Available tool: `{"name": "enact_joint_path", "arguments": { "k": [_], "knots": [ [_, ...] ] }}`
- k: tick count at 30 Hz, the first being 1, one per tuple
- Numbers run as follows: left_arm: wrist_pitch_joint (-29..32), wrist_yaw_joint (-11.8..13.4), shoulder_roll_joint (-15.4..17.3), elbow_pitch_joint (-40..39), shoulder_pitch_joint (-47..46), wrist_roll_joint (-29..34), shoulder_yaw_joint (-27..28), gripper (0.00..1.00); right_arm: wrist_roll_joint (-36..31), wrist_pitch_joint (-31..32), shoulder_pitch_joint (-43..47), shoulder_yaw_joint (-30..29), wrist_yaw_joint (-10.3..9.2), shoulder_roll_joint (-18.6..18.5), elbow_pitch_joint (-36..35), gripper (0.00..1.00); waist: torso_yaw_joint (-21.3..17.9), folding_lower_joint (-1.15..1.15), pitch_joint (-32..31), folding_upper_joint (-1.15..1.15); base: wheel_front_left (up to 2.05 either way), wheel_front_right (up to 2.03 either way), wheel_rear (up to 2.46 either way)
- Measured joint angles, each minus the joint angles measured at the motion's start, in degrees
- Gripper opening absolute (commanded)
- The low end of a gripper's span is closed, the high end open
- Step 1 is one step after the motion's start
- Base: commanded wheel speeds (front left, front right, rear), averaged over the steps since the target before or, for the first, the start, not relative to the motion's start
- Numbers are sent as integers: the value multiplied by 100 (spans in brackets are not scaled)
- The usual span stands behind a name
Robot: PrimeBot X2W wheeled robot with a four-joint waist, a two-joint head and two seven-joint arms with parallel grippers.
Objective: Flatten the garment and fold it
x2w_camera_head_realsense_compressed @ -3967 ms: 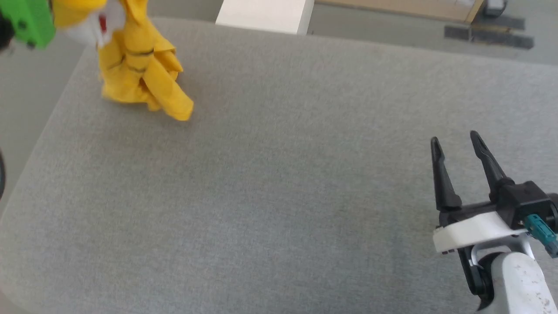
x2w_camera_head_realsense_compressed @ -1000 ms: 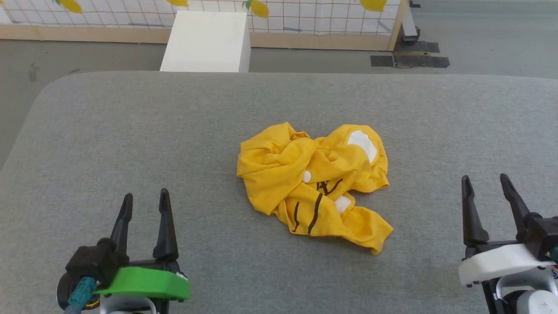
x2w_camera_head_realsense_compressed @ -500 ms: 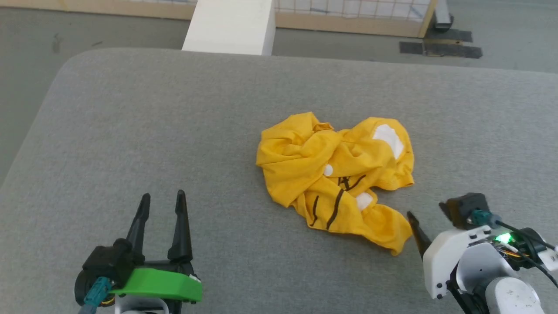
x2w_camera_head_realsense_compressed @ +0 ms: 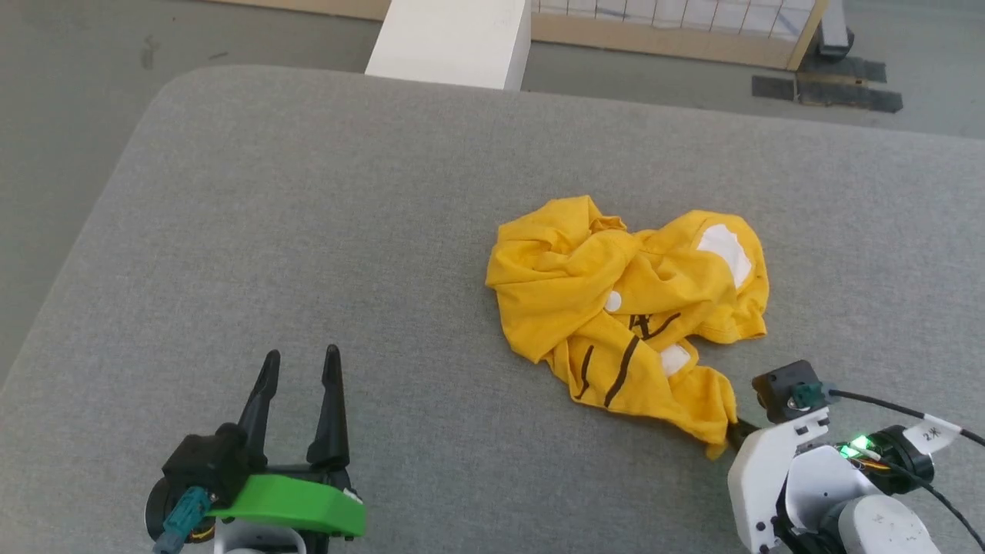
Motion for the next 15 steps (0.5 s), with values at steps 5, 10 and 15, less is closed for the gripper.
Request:
{"name": "enact_joint_path", "arguments": {
  "k": [5,10,15],
  "knots": [
    [-1,-38,-22,12,21,87,132,100,-101,-528,-128,-322,0,30,-83,0,-144,0,-140,0,0,0,0],
    [0,-47,-59,-12,47,94,235,100,-234,-711,-381,-950,0,-51,-532,0,-382,0,-225,0,0,0,0],
    [0,-85,-108,-58,49,140,264,100,-371,-646,-292,-1980,0,-82,-1044,0,-624,0,-224,0,0,0,0]
  ]
}}
